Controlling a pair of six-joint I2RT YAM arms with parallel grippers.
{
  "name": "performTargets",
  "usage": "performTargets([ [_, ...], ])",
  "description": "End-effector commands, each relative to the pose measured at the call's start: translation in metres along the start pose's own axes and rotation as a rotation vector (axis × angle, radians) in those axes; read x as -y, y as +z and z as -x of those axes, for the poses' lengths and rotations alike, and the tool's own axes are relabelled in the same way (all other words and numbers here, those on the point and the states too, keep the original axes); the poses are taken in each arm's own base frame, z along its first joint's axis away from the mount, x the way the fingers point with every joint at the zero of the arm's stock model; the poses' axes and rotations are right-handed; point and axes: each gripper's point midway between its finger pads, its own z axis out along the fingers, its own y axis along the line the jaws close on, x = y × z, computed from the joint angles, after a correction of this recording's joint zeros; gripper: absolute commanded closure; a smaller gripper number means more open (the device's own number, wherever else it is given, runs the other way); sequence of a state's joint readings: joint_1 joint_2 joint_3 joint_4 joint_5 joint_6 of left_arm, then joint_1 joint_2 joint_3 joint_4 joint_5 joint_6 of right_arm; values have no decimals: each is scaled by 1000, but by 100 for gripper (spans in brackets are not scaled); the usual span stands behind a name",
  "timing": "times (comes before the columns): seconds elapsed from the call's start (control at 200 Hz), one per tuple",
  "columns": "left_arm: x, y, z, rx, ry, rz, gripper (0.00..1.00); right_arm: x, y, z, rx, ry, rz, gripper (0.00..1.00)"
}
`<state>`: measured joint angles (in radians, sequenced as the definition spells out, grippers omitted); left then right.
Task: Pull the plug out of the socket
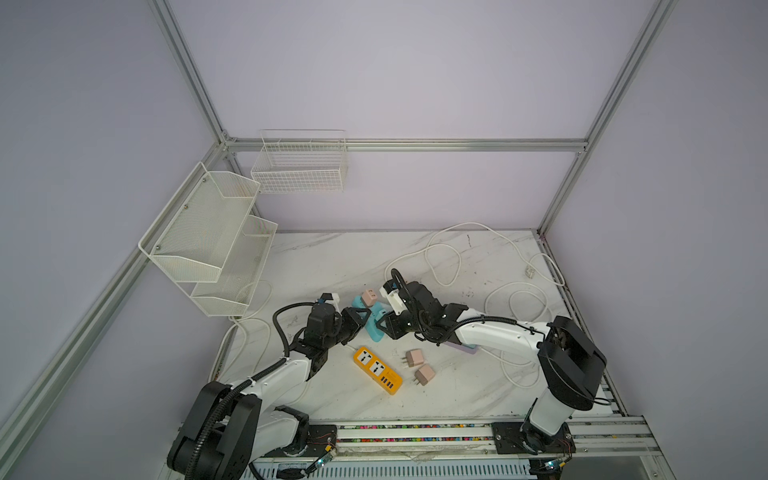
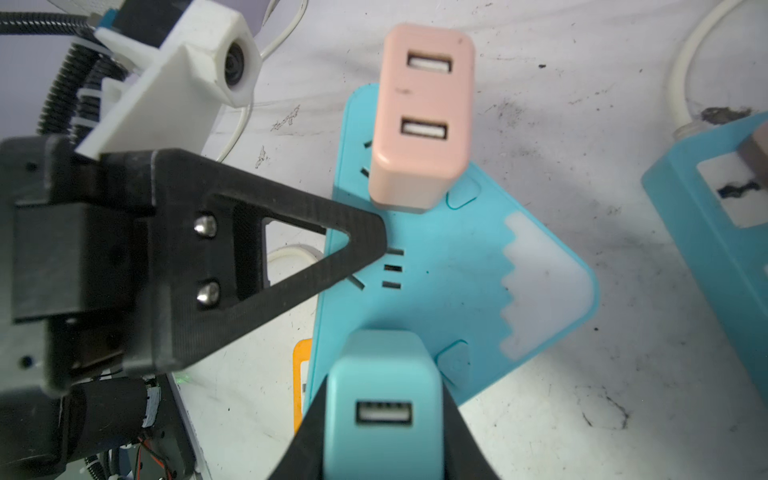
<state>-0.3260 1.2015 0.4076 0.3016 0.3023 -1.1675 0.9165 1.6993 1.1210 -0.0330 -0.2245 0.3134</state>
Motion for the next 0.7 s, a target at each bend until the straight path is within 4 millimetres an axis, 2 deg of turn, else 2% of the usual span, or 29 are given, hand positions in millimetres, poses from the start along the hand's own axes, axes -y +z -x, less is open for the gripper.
performTargets([
  [0.0,-13,-2,-3,-7,43,50,100,-29,-19,34,131,-54,43,100],
  [0.075,-15,-2,-3,-7,48,58,100,-32,-17,28,116,-65,59,100],
  [0.235,-18,-2,-5,-17,55,62,100,-9,-31,39,166,-4,68,100],
  [0.37,-19,-1,-5,-12,50,60,100,-11,-35,47,191,8,69,100],
  [0.52,-16,1,-4,-12,52,52,100,-33,-23,43,164,-27,72,100],
  [0.63,-17,1,-4,-13,56,52,100,-33,-22,42,155,-55,53,100],
  [0.7,-19,1,-4,-12,58,55,100,-20,-29,46,175,-39,45,100],
])
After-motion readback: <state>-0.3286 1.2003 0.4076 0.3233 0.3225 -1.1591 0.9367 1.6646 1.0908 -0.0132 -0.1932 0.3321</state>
